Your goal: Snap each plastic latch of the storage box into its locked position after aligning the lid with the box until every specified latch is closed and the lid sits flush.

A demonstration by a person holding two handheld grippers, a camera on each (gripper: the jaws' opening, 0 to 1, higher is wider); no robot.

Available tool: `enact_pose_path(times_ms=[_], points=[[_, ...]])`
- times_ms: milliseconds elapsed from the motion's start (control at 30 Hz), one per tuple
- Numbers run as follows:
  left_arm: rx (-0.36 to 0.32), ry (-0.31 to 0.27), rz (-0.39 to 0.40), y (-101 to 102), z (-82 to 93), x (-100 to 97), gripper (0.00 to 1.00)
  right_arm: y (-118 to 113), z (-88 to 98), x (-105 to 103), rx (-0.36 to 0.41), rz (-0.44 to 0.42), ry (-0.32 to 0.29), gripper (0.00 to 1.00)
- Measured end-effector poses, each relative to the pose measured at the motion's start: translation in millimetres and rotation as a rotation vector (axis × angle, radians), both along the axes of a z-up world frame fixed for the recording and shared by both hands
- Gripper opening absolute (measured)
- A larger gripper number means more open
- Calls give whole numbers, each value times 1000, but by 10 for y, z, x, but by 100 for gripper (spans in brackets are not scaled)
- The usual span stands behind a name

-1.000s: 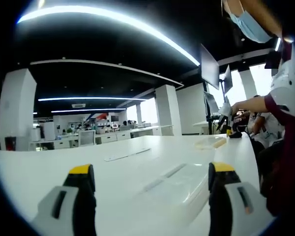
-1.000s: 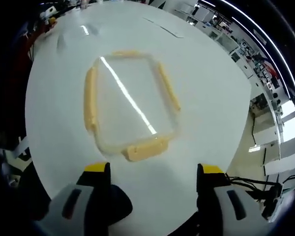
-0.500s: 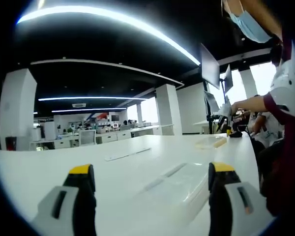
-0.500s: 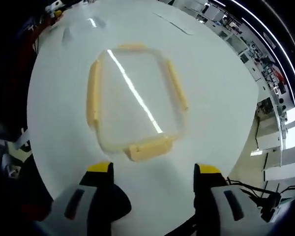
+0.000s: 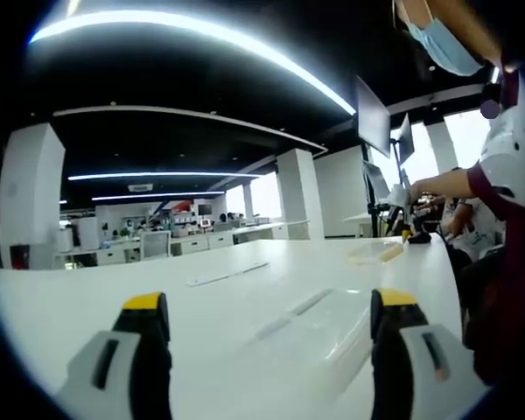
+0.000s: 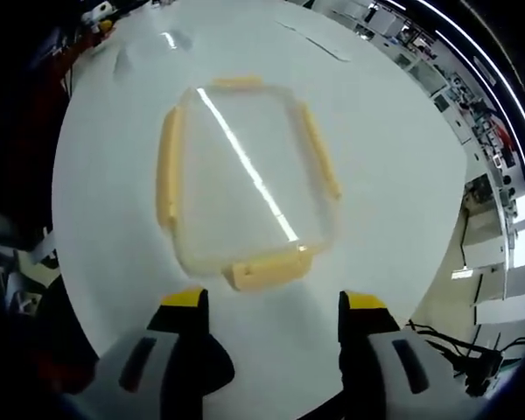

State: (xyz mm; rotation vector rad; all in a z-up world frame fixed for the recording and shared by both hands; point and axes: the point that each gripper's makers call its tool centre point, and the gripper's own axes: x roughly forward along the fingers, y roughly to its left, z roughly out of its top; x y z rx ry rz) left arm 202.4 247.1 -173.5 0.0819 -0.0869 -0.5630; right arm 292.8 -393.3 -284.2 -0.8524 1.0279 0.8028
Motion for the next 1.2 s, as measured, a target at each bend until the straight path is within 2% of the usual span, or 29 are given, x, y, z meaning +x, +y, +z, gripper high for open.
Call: enact_pose_path(times_ms=[633,1200], points=[[7,-1,7,-4,4,15,95,64,-54,24,5,40,34,49],[10,-2,4,-18,13,-7,95,132,-87,32,-6,80,59,45]])
